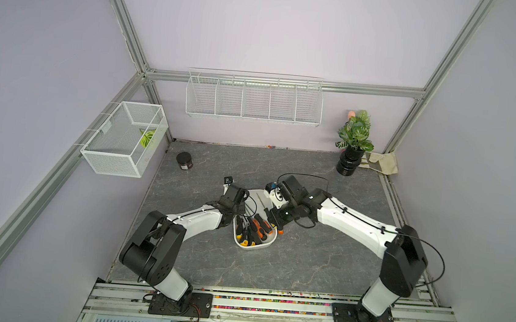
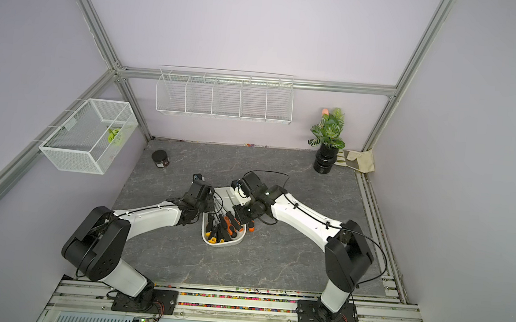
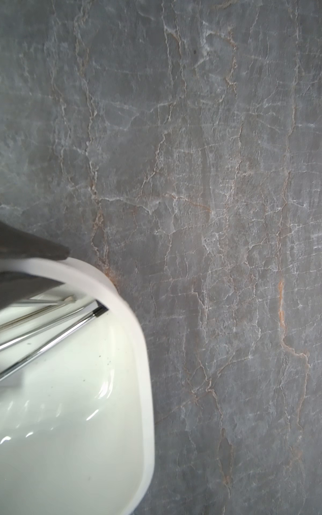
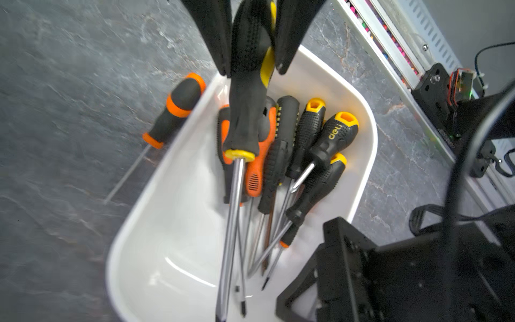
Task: Take out the screwdriver from the storage box
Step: Pick up the screwdriver from the storage box, then place the screwdriver at the center of the board.
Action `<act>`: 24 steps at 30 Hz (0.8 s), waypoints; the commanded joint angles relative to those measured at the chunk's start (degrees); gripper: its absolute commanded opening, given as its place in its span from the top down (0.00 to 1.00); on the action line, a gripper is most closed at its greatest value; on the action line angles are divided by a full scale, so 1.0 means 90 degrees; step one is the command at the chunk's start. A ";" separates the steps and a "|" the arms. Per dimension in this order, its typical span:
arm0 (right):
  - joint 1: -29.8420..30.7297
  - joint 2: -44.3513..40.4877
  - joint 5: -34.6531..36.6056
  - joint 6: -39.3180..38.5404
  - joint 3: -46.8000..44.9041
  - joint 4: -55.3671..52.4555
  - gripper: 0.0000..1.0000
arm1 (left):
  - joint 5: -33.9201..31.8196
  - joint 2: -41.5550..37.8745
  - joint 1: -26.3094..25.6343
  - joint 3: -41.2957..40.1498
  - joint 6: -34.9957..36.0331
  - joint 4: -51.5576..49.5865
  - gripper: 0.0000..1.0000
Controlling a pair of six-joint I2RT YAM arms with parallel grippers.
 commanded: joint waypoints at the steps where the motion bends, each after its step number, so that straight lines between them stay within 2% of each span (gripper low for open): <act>1: -0.0322 -0.0525 0.0476 0.0378 -0.0535 0.0183 1.00 | -0.0073 -0.0016 0.0024 0.0112 0.0034 0.0081 1.00; 10: -0.0992 -0.1140 0.0847 0.0996 -0.1869 0.0819 1.00 | -0.0170 -0.0060 0.0027 0.0127 0.0063 0.0001 1.00; 24: -0.1062 -0.0020 0.0460 0.1483 -0.1775 0.1692 1.00 | -0.0179 0.0031 0.0027 0.0127 0.0124 0.0018 1.00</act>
